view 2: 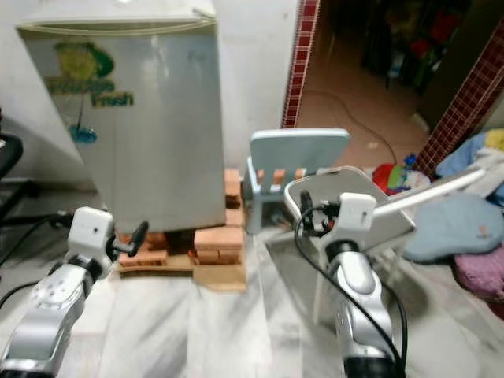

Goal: Restocking fridge

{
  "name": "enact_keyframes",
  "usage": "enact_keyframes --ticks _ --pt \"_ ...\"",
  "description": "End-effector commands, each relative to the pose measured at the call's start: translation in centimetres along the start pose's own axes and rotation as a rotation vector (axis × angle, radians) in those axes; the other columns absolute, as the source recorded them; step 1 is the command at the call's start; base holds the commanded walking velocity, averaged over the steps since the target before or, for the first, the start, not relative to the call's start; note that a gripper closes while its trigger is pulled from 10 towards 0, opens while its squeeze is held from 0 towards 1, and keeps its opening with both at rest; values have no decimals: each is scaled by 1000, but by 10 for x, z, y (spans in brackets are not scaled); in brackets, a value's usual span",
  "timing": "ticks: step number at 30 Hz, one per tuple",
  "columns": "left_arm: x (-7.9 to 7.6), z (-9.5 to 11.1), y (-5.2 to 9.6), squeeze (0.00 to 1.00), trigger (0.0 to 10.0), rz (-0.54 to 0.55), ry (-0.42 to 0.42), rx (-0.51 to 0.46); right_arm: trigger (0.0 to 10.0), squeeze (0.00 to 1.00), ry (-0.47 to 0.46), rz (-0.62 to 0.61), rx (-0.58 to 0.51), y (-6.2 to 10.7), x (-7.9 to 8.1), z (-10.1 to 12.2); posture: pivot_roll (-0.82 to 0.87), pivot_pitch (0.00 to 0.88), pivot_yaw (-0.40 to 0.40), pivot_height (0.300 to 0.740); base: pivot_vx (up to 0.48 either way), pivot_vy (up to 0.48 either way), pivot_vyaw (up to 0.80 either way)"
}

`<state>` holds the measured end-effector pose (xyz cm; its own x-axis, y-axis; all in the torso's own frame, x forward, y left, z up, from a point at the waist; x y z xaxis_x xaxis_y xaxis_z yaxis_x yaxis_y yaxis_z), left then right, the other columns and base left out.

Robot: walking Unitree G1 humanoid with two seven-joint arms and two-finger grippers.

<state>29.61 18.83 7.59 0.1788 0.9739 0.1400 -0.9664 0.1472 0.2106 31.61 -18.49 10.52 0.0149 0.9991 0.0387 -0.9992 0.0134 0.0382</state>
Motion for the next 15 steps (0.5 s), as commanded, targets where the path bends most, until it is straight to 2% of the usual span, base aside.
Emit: enact_keyframes --ticks 1,9,13,15 --pt "-10 6 -4 0 10000 -30 -8 -21 10000 0 11 -32 4 0 -11 -1 56 0 -5 740 0 476 0" --pt "-2 14 -3 0 10000 -13 -11 -65 10000 0 49 -53 -15 0 -16 4 48 0 0 740 0 477 0" --pt "1 17 -4 0 10000 -2 -5 -75 10000 0 58 -61 -28 1 -22 8 42 0 5 740 0 480 -736" --pt "2 18 -5 0 10000 -6 -9 -79 10000 0 64 -67 -24 1 -25 6 43 0 5 740 0 480 -269"
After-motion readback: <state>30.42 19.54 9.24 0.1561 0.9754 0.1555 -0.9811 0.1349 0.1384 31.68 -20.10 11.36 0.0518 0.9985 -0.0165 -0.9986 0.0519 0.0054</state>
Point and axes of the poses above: a point about 5 cm out from each wrist's last joint towards the gripper, its own y axis pointing back from the gripper into the wrist, its own z axis along the axis of the wrist's last joint, x = y × z, the point moved 4 cm from there along -y, pointing out of the wrist towards the gripper, and after that the axes turned 3 degrees about y, right-handed, at the moved point
